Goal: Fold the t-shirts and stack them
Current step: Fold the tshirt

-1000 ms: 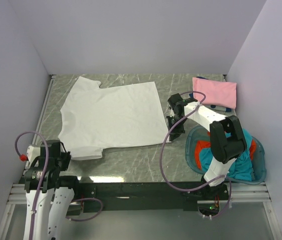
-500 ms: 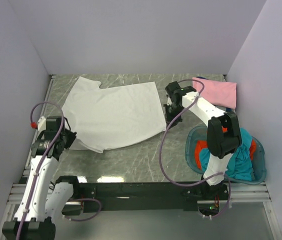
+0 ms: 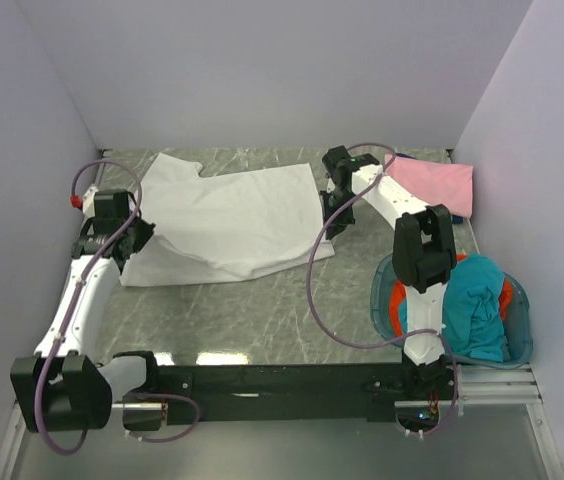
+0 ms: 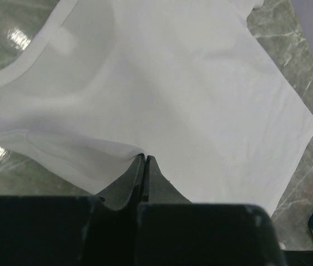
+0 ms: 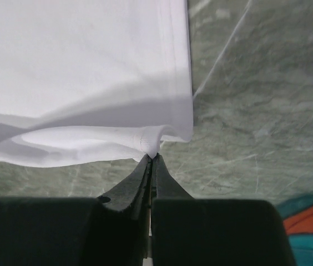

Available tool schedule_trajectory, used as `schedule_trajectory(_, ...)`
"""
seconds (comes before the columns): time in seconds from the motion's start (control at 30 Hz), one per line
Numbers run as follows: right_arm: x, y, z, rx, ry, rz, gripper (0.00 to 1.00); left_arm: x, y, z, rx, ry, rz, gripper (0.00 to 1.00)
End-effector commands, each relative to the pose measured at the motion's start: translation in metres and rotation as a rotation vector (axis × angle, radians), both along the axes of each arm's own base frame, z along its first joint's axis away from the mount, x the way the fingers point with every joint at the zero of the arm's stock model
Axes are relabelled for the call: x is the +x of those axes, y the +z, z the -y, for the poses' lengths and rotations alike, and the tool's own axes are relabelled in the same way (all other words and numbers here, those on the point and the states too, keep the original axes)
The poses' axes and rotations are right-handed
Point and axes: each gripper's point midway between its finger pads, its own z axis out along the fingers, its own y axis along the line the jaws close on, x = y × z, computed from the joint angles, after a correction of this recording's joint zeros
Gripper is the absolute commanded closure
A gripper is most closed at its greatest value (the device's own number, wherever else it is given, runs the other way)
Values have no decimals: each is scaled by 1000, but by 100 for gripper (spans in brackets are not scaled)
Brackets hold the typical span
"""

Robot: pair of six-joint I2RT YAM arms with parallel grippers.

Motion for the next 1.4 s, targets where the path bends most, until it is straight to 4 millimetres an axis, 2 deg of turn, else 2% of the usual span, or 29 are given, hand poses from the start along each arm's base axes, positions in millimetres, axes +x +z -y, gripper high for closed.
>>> schedule_trajectory(0.0, 22, 12, 5, 0, -36, 40, 100, 35, 33, -3, 37, -62, 122, 100)
schedule_trajectory(0.2, 48, 10, 7, 8, -76, 57, 100, 66, 19, -3, 42, -133, 94, 100)
schedule_trajectory(0.3, 57, 6, 7, 10, -82, 57, 100, 78, 22, -4, 41, -168, 103, 100)
schedule_trajectory(0.37, 59, -1, 8, 2, -82, 39, 100, 90, 23, -1, 44, -207, 112, 100)
schedule_trajectory(0.57, 66, -3, 7, 9, -86, 49, 100, 115, 22, -3, 60, -247, 111, 100)
schedule_trajectory(0.7, 70, -3, 8, 19, -92, 54, 100, 127, 13, -4, 51, -269, 81, 100)
schedule_trajectory(1.17, 88, -14, 4, 44, -107, 52, 100, 126, 16, -16, 69, -186, 94, 100)
schedule_trajectory(1.37, 89, -19, 5, 36, -111, 47, 100, 132, 6, -15, 46, -179, 68, 100)
